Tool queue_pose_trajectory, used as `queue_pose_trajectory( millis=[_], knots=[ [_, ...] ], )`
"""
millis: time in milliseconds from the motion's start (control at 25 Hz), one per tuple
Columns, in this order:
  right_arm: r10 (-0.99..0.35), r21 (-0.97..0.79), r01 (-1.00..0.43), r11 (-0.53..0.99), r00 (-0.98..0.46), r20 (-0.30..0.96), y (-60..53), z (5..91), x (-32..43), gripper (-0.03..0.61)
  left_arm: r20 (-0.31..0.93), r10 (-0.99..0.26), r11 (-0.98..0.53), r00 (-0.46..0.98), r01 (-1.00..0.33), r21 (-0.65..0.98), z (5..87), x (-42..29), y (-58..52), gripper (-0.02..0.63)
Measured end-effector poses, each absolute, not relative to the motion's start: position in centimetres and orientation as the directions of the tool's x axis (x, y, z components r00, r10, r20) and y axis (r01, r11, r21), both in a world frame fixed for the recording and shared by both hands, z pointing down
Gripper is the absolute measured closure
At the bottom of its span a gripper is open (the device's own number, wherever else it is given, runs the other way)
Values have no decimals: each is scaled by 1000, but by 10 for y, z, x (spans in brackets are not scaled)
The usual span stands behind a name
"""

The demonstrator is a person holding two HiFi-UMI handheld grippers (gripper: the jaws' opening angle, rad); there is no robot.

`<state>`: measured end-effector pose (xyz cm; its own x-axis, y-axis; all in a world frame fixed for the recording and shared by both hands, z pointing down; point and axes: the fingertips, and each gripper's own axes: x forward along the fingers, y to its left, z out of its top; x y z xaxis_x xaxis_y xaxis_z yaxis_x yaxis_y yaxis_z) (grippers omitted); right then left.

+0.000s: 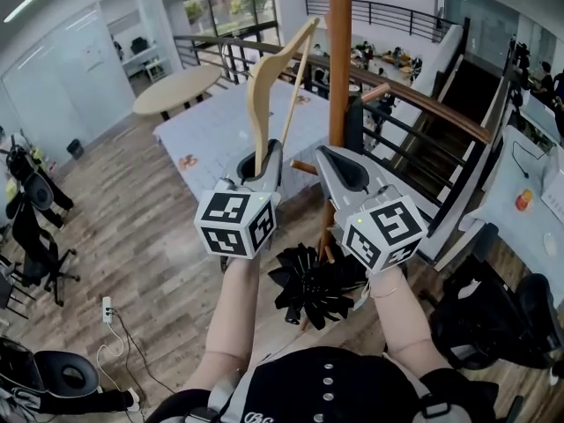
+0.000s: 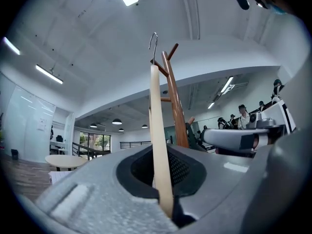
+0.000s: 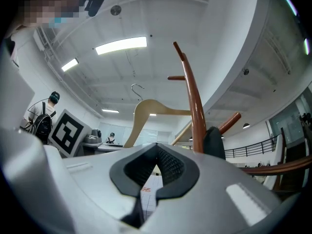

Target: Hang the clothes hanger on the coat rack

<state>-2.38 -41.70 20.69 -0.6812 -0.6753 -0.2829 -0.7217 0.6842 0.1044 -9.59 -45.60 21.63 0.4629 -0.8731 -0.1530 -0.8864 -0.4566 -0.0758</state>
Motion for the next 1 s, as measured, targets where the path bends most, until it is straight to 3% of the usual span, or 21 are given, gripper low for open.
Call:
queue_pose_trajectory(
  millis=[1000],
  knots=[
    [-650,178,-737,652,-664,-371,-441,146,-22,580,-168,-853,-448,494,-859,-250,151,-84,-501,614]
  ],
)
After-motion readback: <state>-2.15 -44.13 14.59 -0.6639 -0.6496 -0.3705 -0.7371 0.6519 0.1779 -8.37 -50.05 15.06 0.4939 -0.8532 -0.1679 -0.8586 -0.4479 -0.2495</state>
